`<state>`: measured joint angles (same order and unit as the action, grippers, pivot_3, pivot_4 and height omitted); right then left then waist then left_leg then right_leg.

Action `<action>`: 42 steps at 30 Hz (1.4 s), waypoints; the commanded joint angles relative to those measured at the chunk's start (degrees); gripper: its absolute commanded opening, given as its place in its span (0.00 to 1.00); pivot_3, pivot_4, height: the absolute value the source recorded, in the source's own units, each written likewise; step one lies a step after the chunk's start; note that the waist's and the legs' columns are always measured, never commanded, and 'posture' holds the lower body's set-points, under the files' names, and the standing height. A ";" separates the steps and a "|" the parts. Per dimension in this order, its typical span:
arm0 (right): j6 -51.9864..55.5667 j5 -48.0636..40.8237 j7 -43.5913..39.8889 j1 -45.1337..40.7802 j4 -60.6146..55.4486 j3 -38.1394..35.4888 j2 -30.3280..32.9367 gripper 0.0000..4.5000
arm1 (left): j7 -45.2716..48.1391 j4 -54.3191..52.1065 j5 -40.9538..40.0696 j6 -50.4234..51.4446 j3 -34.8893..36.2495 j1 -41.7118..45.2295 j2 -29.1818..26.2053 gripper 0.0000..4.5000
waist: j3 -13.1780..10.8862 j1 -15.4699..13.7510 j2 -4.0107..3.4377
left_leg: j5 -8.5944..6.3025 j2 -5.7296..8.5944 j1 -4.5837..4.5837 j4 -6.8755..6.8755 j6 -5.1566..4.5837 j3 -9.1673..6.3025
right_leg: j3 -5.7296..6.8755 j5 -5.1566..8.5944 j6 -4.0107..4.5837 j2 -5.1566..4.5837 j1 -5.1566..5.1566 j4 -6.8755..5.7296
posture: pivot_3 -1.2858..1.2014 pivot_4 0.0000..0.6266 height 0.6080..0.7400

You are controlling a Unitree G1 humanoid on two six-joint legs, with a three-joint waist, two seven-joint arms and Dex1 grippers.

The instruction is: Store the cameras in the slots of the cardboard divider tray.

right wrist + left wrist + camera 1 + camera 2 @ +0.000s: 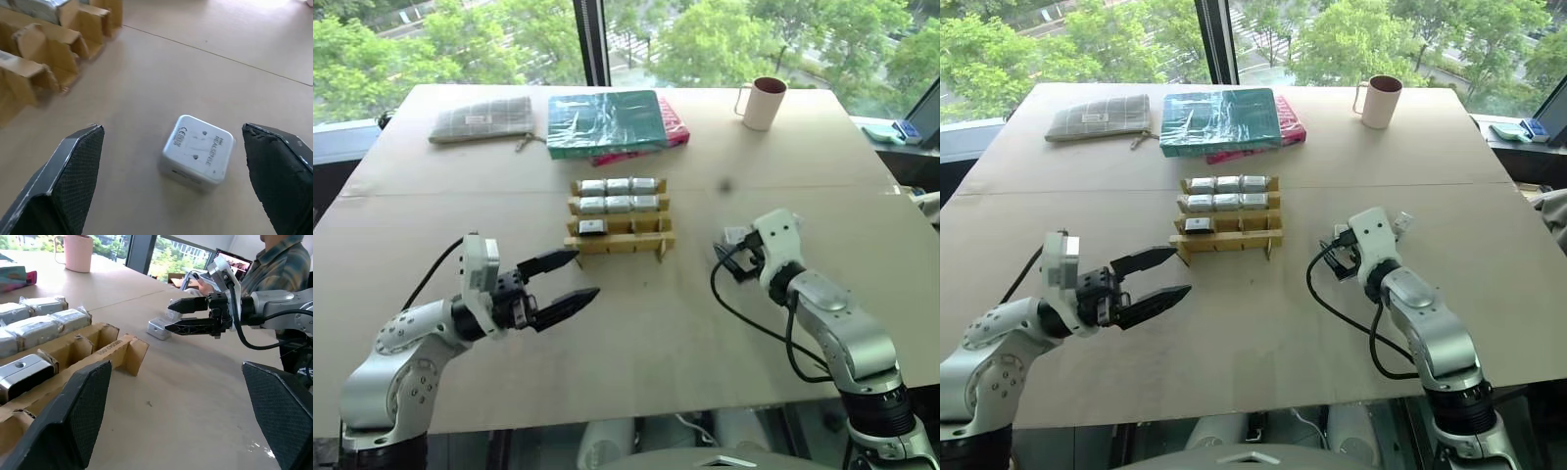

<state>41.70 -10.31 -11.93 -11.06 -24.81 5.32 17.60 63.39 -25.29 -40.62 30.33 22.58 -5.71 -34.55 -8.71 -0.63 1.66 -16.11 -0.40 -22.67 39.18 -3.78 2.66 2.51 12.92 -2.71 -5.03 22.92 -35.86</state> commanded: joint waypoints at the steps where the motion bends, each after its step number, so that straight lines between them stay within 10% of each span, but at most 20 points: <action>1: -0.79 1.48 3.03 -1.99 -2.05 -3.60 -0.72 1.00 | -0.60 -1.59 -0.36 -2.50 -0.19 -0.17 -0.74 0.98 | -0.01 -0.04 -0.02 | 0.00 0.00 0.00 0.00 0.00 0.01 | 0.00 0.00 0.00 0.02 0.00 0.00 | 0.52 0.24 1.00; 18: 31.53 -0.81 5.23 -17.73 0.94 -18.36 0.47 1.00 | 4.83 -0.23 -2.93 -7.68 -2.35 1.53 -4.60 0.98 | -0.01 0.00 -0.14 | 0.00 0.02 -0.03 -0.09 -0.03 0.09 | -0.04 -0.08 -0.14 0.09 0.01 0.06 | 0.52 0.24 1.00; 32: 35.48 -1.21 6.34 -22.17 12.13 -21.56 -0.16 1.00 | 0.99 -3.64 -2.36 -9.84 -3.45 -2.36 -2.99 0.98 | -0.01 0.10 -0.20 | 0.00 0.05 -0.07 -0.22 -0.05 0.08 | -0.06 -0.13 -0.23 0.10 0.05 0.11 | 0.52 0.24 1.00; 42: 30.67 -0.81 6.06 -23.63 18.66 -20.20 1.04 0.18 | -1.73 -5.73 -2.71 -10.90 -2.95 -5.30 -2.45 1.00 | -0.02 0.25 -0.25 | 0.00 0.05 -0.07 -0.24 -0.05 0.08 | -0.08 -0.13 -0.23 0.10 0.05 0.13 | 0.52 0.24 1.00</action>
<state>73.89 -11.39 -5.75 -33.55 -5.52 -14.53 17.40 62.11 -28.71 -42.53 20.60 19.03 -10.69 -36.85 -8.73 -0.37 1.41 -16.11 -0.35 -22.74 38.94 -3.84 2.74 2.43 12.79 -2.93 -4.93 22.97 -35.73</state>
